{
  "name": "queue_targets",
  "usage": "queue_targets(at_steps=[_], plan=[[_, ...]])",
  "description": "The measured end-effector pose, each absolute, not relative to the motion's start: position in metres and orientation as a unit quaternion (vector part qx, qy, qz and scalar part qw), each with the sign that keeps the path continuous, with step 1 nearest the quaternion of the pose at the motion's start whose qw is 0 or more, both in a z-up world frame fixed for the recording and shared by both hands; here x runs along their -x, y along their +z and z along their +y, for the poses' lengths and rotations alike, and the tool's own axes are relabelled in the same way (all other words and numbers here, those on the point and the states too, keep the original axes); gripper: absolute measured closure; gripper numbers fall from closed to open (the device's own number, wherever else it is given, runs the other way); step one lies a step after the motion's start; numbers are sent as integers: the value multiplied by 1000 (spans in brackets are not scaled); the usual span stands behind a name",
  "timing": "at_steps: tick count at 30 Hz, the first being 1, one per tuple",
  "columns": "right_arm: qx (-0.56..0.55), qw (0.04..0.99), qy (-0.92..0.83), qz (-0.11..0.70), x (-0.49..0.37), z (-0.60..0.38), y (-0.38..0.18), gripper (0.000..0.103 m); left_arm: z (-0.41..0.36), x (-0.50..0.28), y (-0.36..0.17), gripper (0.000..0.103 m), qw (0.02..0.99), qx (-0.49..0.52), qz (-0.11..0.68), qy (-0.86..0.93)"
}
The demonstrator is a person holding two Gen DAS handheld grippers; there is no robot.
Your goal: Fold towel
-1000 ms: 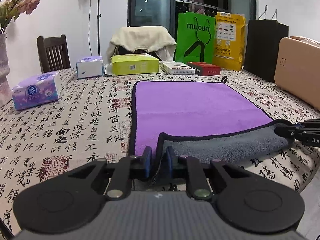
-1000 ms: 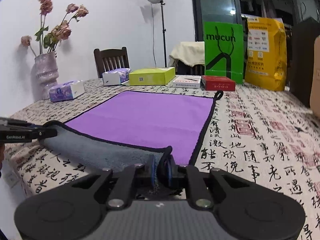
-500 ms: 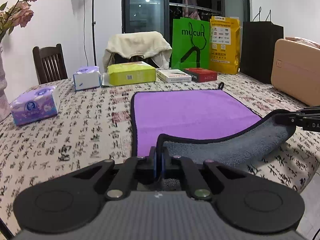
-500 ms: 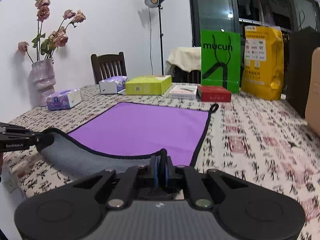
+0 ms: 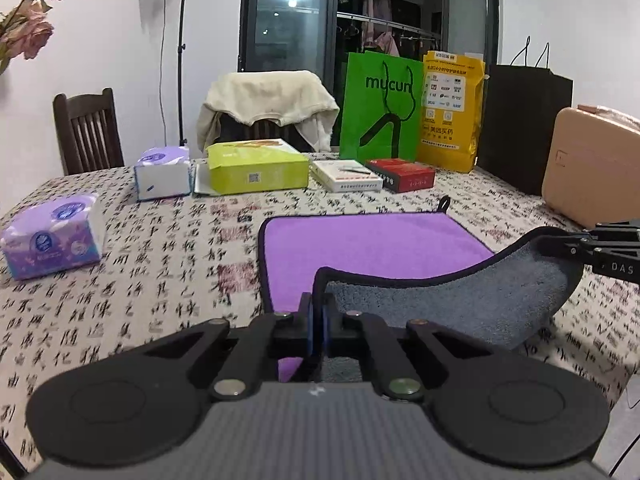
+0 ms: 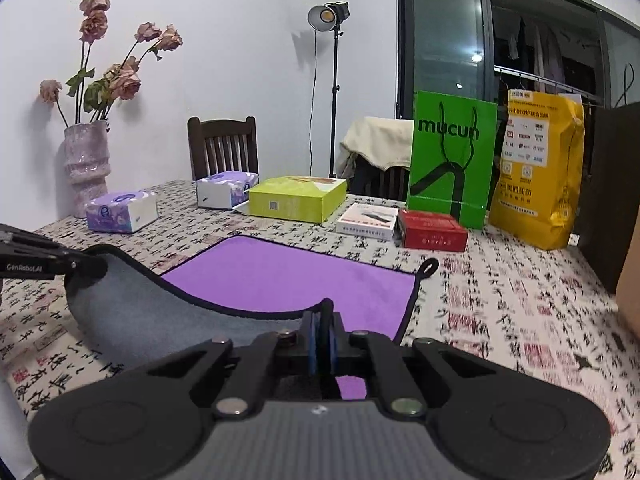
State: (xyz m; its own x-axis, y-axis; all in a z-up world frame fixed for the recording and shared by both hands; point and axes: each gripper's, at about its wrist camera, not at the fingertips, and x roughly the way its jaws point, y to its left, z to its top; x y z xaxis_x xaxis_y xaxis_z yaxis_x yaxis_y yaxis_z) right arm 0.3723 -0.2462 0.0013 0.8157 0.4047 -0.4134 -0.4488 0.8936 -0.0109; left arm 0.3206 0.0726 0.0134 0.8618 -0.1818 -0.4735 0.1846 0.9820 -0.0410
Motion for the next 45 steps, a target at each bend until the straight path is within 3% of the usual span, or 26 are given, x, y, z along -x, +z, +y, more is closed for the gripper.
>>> queue_targets(at_steps=[22,45], plan=[[44,952,241,184,-440,-249,39,98,86,-386,60,99,965,4,231,-122],[26,946,241,214,-523,-254,37,99,88,-459,50,99,964,1,238,-120]])
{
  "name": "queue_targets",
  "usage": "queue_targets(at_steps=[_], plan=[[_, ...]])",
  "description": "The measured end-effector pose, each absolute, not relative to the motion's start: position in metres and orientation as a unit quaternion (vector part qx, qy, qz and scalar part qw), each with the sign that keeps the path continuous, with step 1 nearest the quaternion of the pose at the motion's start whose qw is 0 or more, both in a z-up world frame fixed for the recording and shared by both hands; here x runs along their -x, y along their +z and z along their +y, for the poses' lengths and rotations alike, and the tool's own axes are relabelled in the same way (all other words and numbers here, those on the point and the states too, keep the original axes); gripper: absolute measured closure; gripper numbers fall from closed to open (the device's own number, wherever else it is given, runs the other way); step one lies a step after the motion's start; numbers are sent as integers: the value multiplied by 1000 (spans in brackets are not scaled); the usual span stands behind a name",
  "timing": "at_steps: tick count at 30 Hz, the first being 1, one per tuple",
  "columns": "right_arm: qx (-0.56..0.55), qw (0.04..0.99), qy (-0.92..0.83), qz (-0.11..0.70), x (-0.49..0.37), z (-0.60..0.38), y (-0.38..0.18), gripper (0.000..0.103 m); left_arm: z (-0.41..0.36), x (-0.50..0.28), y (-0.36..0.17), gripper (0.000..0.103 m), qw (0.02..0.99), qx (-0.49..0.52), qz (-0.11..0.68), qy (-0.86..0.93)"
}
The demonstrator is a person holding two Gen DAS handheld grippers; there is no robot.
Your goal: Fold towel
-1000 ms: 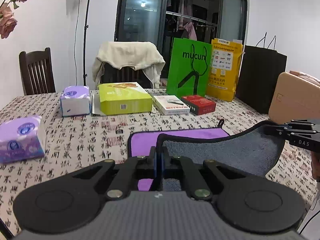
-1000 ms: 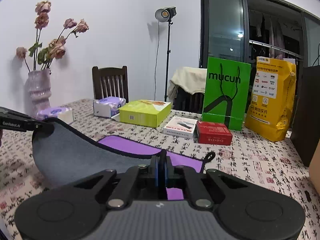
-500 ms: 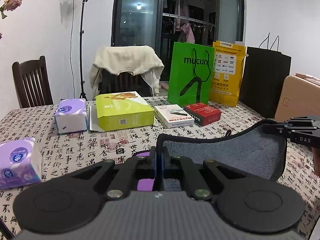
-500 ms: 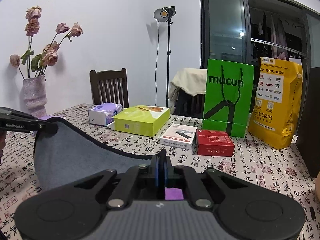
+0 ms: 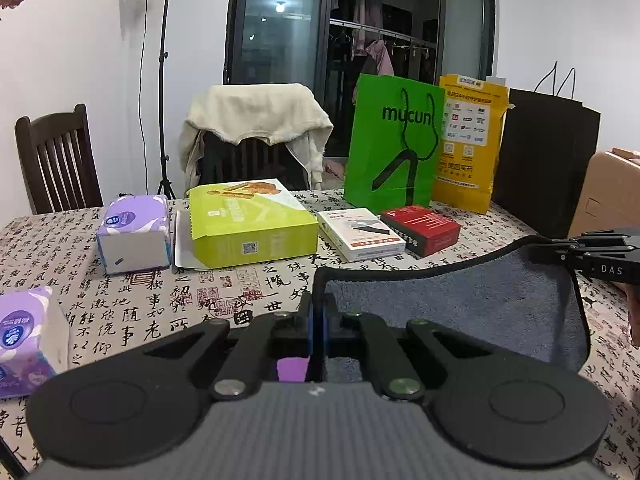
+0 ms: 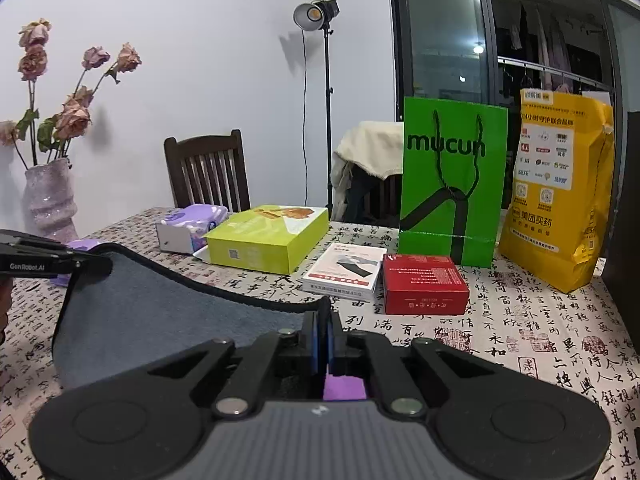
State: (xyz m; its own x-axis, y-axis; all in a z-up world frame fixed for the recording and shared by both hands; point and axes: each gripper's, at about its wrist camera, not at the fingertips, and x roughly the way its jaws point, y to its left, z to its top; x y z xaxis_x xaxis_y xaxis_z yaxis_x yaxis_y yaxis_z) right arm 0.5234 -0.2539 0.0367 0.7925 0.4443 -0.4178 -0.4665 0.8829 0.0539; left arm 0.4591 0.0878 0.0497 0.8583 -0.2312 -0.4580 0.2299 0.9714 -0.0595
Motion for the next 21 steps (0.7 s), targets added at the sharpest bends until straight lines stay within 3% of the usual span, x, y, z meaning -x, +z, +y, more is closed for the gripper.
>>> queue_targets(at_steps=[21], plan=[[33,938,234,252,-591,-241,-1,99,97,-524,9,99,955,0,270,-119]])
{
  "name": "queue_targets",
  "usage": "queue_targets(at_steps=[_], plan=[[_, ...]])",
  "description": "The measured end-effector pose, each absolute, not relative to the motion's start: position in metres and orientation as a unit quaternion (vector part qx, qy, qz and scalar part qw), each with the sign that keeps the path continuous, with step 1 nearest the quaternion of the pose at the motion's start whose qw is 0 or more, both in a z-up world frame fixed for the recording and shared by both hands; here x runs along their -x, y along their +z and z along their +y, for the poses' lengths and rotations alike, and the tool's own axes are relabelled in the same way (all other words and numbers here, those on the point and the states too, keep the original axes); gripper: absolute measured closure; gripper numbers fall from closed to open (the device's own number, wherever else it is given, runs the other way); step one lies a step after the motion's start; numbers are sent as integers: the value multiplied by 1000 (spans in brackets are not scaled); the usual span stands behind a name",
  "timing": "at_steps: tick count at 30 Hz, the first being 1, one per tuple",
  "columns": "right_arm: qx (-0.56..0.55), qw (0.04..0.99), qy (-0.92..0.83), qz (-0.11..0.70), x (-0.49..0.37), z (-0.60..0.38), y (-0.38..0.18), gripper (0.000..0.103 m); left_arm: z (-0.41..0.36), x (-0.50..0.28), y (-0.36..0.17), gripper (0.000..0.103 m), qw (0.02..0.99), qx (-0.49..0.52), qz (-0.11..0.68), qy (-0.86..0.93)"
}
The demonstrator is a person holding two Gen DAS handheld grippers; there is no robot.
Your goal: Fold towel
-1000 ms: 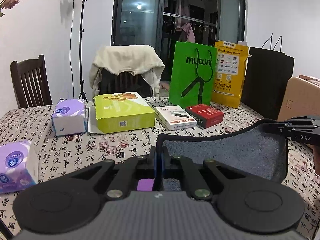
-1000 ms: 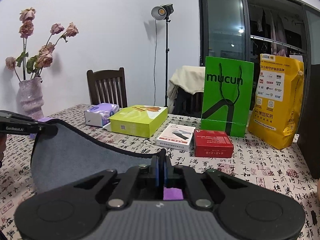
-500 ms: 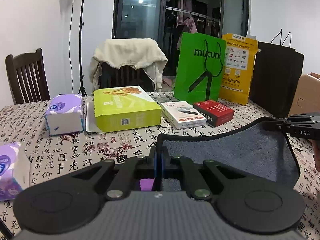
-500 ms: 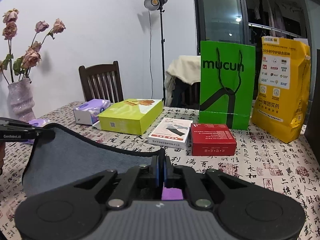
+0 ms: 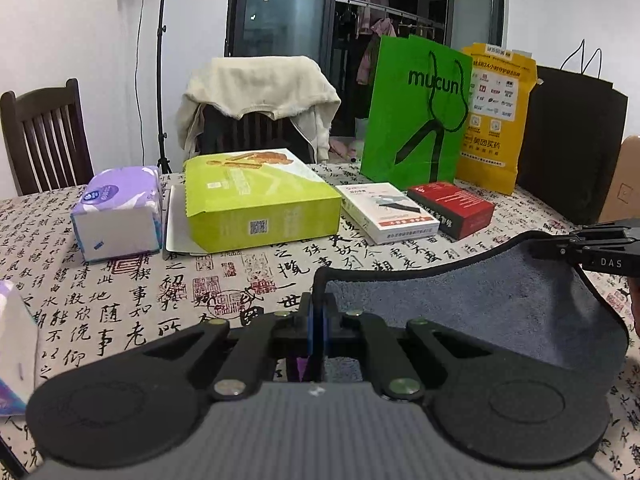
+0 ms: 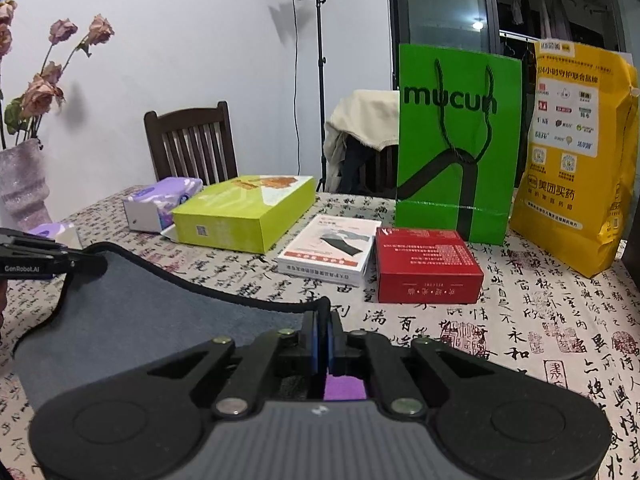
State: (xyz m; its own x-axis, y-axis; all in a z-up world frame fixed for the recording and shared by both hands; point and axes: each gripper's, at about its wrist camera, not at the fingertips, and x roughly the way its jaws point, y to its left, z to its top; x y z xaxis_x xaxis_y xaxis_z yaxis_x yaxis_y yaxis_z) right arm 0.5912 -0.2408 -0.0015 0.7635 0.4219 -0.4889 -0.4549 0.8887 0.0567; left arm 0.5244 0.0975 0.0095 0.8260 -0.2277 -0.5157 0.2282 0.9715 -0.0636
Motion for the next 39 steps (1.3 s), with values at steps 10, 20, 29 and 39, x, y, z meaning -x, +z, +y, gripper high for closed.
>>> queue_targets(at_steps=[10,20,29,39], plan=[[33,932,224,284,-609,-240,-28,98,96,-540,-15,98,948,-3,295,-121],[39,926,213,309,-615,-240,-42,96,96,-546,-26,98,944,-3,308,-115],[41,927,206,310,-614,-241,-41,92,98,-542,-26,95,945,-6,310,-104],[40,936,175,302,-592,-254,-19,78,109,-509,-4,50,954,-4,293,-56]])
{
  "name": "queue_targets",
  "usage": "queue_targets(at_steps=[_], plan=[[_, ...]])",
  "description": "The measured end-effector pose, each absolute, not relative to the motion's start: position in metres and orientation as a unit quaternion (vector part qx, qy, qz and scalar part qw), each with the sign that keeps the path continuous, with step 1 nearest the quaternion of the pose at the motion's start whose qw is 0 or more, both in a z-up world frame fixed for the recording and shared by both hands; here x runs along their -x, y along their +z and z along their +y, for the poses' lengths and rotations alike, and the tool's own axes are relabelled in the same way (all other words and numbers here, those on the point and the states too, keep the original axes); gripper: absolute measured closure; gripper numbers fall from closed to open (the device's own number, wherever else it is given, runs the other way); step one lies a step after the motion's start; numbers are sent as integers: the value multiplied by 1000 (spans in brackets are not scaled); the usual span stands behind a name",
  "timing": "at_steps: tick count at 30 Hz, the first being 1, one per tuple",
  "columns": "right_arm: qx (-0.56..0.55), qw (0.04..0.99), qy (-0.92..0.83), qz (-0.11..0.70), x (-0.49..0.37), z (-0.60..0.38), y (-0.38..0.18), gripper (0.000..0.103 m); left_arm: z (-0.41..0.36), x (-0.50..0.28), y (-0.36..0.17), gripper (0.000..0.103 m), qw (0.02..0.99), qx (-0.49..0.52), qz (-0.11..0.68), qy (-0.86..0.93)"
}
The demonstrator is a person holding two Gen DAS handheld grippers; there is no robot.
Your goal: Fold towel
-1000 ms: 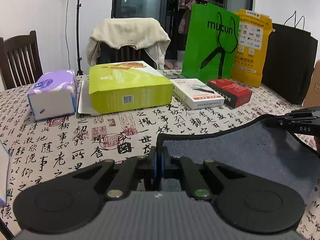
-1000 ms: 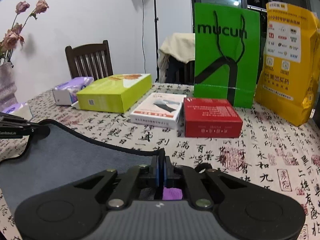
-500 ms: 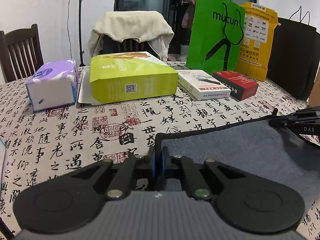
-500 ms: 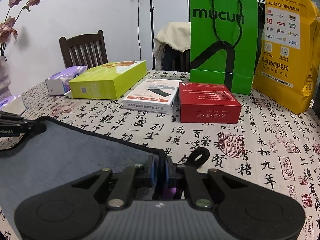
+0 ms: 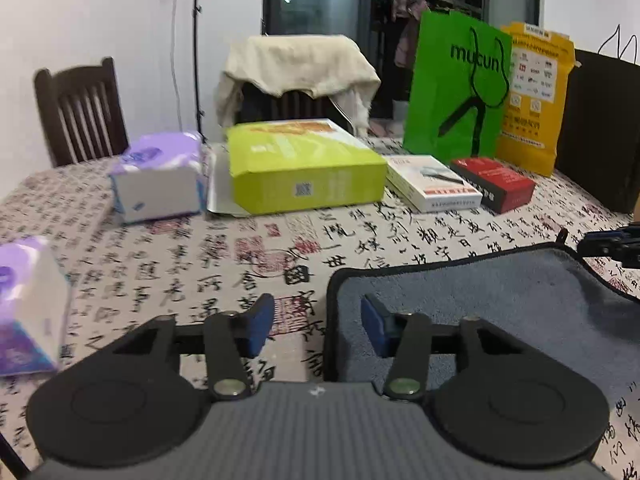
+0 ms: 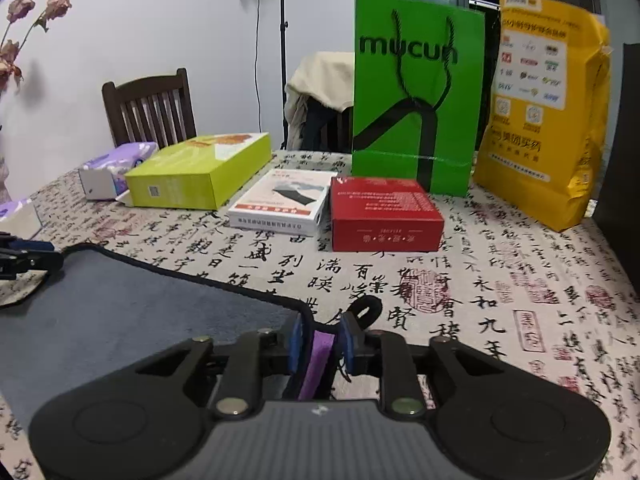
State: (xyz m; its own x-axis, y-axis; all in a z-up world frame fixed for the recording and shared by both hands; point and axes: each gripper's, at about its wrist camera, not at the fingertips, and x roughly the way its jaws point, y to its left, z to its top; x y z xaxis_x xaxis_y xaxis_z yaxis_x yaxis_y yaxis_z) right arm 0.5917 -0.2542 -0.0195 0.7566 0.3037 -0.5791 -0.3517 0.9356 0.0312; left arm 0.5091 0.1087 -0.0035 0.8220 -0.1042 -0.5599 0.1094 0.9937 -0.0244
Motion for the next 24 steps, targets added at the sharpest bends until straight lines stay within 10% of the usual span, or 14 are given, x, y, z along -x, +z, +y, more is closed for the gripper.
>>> queue_targets(at_steps=[7,15,24], plan=[[48,944,179,274,-548,-255,7,45,100,-460,27,19,965,-21,258,-35],[58,956,176,226,-486,-255,41,14,81,-393,57,6,975,-40,215,-32],[54,963,177,196,-416,-263,61,7,59,-319,69,0,982,-41,185,-20]])
